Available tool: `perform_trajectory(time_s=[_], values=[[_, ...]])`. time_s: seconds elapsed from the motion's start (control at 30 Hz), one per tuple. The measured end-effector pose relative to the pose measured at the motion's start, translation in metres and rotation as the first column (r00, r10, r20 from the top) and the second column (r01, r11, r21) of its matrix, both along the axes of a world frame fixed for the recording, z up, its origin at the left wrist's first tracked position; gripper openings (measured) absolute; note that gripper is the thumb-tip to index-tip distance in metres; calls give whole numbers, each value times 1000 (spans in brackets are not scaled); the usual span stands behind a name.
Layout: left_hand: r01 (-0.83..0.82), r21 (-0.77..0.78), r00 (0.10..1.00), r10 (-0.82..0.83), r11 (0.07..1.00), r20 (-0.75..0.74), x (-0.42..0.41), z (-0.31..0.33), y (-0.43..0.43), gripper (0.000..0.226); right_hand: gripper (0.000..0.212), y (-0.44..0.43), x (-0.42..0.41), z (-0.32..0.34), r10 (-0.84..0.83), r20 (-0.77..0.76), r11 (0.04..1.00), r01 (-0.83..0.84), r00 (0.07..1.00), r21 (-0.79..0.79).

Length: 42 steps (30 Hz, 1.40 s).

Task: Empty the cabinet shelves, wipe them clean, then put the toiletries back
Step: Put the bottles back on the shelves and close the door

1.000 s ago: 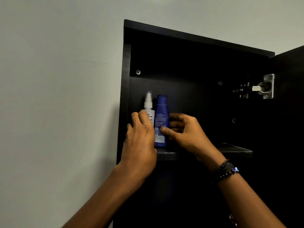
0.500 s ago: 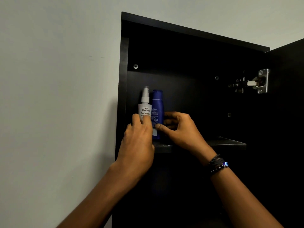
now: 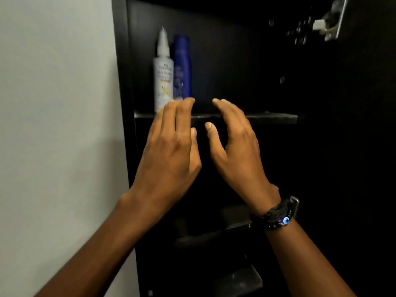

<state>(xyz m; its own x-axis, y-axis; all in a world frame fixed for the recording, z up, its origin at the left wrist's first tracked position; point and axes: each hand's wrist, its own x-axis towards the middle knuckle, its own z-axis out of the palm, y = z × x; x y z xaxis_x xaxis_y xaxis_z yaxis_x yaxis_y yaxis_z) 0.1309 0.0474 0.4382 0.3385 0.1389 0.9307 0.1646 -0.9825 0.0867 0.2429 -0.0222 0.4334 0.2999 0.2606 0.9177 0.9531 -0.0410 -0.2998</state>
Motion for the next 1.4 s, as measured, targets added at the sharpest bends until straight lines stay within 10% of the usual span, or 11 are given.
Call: perform_trajectory(time_s=[0.37, 0.63, 0.9, 1.4], values=[[190, -331, 932, -276, 924, -236, -12, -184, -53, 43, 52, -68, -28, -202, -65, -405, 987, 0, 912, -159], [85, -552, 640, -470, 829, -608, -15, -347, -77, 44, 63, -129, -29, -376, -258, -733, 929, -47, 629, -367], [-174, -658, 403, -556, 733, -727, 9, -422, -94, 56, 64, -181, -18, -449, -556, -702, 731, -140, 444, -668], [-116, -553, 319, -497, 825, -807, 90, -548, -90, 66, 38, -174, 20, -520, -488, -417, 363, -256, 767, -896]])
